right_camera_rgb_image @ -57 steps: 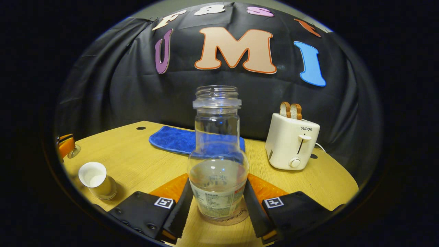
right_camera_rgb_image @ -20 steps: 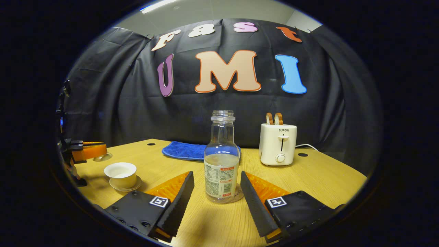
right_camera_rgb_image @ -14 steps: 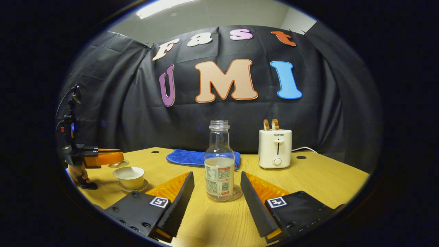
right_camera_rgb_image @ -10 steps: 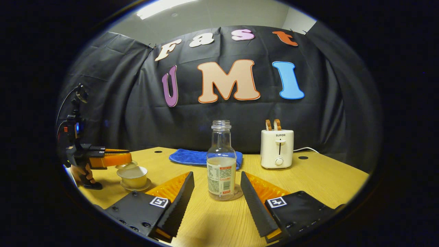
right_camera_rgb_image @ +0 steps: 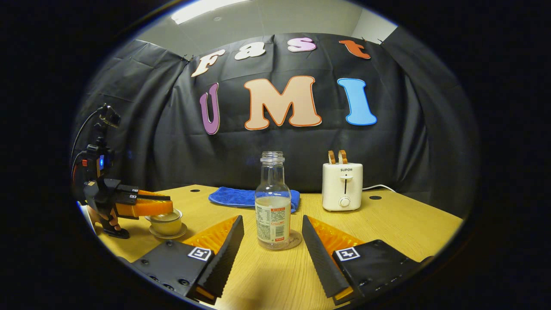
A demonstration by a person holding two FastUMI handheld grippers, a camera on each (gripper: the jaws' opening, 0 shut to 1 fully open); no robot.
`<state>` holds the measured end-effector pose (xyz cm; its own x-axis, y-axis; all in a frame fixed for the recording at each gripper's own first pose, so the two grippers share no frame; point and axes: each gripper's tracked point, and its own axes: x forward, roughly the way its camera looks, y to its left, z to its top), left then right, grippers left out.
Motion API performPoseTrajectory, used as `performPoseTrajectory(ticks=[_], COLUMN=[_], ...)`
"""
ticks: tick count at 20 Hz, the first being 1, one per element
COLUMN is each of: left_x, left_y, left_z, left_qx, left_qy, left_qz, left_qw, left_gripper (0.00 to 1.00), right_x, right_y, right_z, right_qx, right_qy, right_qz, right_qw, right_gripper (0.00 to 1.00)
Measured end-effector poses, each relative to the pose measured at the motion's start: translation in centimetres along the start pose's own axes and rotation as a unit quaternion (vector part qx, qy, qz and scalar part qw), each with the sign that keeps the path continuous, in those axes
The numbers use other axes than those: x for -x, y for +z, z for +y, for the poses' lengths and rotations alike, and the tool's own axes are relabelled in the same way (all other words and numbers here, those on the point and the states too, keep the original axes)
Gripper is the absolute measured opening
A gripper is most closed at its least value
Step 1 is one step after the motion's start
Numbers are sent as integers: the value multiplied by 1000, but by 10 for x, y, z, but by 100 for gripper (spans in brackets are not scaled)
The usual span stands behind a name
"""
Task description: Open the teacup lid with one hand, grasp the water bottle and pour water into the teacup with the other hand; after pouring, place the water bottle on the coaster and then close the teacup lid.
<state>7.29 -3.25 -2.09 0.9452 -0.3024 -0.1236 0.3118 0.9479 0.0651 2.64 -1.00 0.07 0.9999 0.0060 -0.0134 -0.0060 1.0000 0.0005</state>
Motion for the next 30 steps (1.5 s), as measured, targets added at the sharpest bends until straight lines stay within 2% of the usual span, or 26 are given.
performPoseTrajectory(ticks=[5,6,8,9,10,11,12,13,14,17,18,19,21,23,26,28,30], left_x=[2,3,3,4,4,5,6,7,9,16,19,23,31,41,56,63,70], left_y=[-1,-2,-2,-2,-3,-3,-1,0,1,3,3,4,6,9,12,8,7], left_z=[-2,-4,-4,-3,-2,-3,-3,-2,0,8,11,12,15,20,30,39,47], left_qx=[-1,-3,-9,-8,-7,-7,-8,-9,-8,-2,2,6,12,21,41,42,42], left_qy=[-3,-6,-5,-3,-2,-2,-1,2,8,33,45,53,72,93,122,148,176], left_qz=[4,8,10,11,13,12,9,5,1,-9,-12,-16,-24,-36,-57,-52,-49], left_qw=[1000,1000,1000,1000,1000,1000,1000,1000,1000,999,999,998,997,995,990,987,982], left_gripper=[28,28,28,29,29,32,34,46,48,88,94,95,95,95,95,95,99], right_x=[2,2,1,1,1,1,1,1,1,2,2,2,2,3,2,2,3], right_y=[2,3,0,1,1,0,0,0,1,0,1,0,1,1,0,0,1], right_z=[0,1,0,0,0,0,0,0,0,0,0,0,-2,-4,-6,-7,-9], right_qx=[0,0,0,0,0,0,0,1,0,1,1,1,1,1,2,2,2], right_qy=[1,1,0,0,0,0,0,0,0,0,0,0,-4,-8,-11,-13,-18], right_qz=[1,0,0,0,0,0,0,0,0,0,-1,-1,-1,-2,-1,-2,-2], right_qw=[1000,1000,1000,1000,1000,1000,1000,1000,1000,1000,1000,1000,1000,1000,1000,1000,1000], right_gripper=[88,85,88,85,85,91,88,88,88,85,88,85,88,85,88,85,88])
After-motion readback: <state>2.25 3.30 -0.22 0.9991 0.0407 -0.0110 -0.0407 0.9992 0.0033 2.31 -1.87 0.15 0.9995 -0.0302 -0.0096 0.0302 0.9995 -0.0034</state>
